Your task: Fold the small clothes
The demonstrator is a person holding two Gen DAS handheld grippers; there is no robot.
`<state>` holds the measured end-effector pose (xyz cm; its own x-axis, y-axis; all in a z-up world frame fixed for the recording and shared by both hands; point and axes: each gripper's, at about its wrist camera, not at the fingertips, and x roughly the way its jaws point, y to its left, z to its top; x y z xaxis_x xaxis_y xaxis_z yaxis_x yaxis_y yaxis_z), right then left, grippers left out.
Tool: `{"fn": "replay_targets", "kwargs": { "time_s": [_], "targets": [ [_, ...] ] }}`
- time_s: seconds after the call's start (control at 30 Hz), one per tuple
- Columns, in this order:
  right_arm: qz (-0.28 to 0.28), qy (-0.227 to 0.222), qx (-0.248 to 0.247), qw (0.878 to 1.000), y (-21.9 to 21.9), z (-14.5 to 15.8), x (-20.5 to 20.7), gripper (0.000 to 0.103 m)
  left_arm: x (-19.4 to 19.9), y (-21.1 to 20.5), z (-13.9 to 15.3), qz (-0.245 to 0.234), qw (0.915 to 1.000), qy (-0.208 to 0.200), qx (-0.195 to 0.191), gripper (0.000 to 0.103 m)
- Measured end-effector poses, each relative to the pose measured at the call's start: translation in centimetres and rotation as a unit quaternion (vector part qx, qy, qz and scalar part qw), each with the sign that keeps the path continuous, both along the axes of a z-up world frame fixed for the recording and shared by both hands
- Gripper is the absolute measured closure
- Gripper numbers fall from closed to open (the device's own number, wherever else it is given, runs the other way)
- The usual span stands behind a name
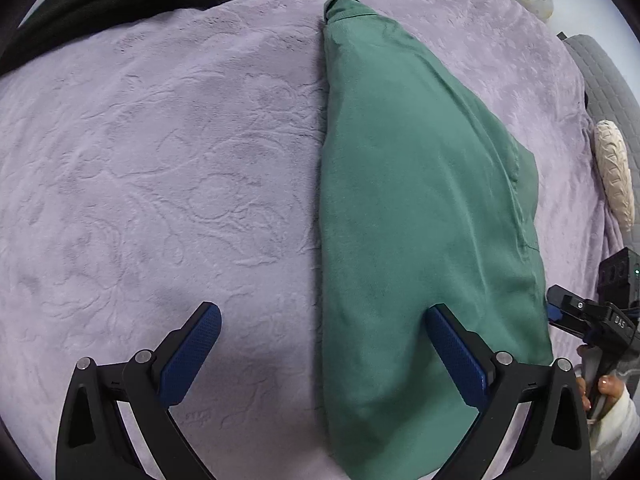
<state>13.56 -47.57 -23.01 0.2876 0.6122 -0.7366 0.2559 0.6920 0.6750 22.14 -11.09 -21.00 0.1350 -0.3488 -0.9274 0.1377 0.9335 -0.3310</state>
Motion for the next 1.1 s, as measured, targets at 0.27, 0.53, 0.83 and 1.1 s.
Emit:
{"fn": "replay_targets", "kwargs": {
  "time_s": [0.27, 0.53, 0.83, 1.1],
  "targets": [
    [0.024, -0.008, 0.039, 0.999, 2.0, -2.2, 3.4, 0.008, 1.9, -3.0, -2.4, -0.035, 0.9972, 0.019, -0.063, 0.0],
    [-0.003, -0.005, 0.056, 0.998, 2.3, -2.9, 4.2, 0.008, 3.3, -5.5, -4.1, -0.056, 0.9961, 0.027, -0.062, 0.0],
    [-0.023, -0.02, 0.114, 0.993, 2.8, 0.0, 2.3, 0.079, 2.3, -5.3, -1.1, -0.068, 0.9957, -0.005, -0.062, 0.043],
    [-0.014, -0.044, 0.154, 0.987, 4.9, 4.5, -1.1, 0.079, -0.6, -2.7, 4.4, -0.063, 0.9933, -0.021, -0.094, 0.053]
  ]
}}
